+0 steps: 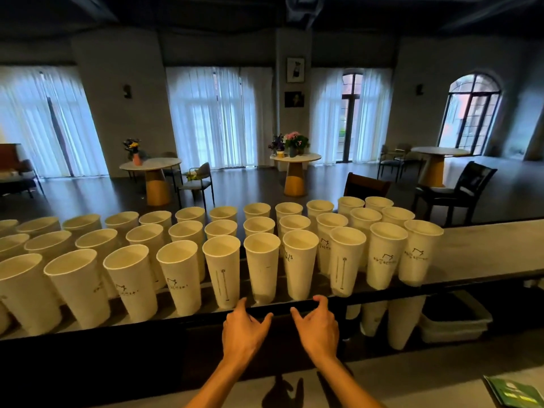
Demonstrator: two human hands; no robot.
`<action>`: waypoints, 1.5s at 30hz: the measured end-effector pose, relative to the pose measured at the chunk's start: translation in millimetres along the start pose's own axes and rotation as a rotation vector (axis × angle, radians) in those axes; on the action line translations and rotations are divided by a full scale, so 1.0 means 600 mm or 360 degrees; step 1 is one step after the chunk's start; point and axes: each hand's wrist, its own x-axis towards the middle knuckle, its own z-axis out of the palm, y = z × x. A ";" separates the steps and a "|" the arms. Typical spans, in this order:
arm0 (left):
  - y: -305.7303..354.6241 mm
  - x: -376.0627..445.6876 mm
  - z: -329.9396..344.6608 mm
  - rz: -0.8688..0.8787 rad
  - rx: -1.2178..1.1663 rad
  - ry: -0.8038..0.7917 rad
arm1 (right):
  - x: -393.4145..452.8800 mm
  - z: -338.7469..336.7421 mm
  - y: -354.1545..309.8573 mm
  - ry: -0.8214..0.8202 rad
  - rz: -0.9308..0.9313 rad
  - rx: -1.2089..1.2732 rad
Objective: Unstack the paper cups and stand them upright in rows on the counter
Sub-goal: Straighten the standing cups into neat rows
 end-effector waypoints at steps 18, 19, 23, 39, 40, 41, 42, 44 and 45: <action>0.022 0.100 0.047 -0.0213 0.0100 -0.0047 | 0.114 0.006 -0.021 -0.0281 0.0127 -0.0188; 0.021 0.101 0.047 -0.0208 0.0093 -0.0048 | 0.115 0.005 -0.023 -0.0285 0.0120 -0.0200; 0.024 0.103 0.046 -0.0173 0.0090 -0.0038 | 0.119 0.006 -0.021 -0.0289 0.0057 -0.0211; 0.018 0.070 0.055 -0.0265 0.0069 0.0068 | 0.106 0.004 0.042 -0.0130 -0.0159 -0.0223; 0.015 0.069 0.060 -0.0269 0.0080 0.0075 | 0.103 -0.001 0.046 -0.0125 -0.0191 -0.0227; 0.016 0.067 0.066 -0.0259 0.0087 0.0082 | 0.102 -0.009 0.050 -0.0120 -0.0222 -0.0226; 0.017 0.064 0.068 -0.0245 0.0094 0.0084 | 0.100 -0.014 0.053 -0.0126 -0.0242 -0.0218; 0.022 0.057 0.070 -0.0195 0.0127 0.0073 | 0.099 -0.021 0.058 -0.0164 -0.0266 -0.0188; 0.026 0.051 0.071 -0.0168 0.0149 0.0063 | 0.096 -0.025 0.061 -0.0195 -0.0276 -0.0175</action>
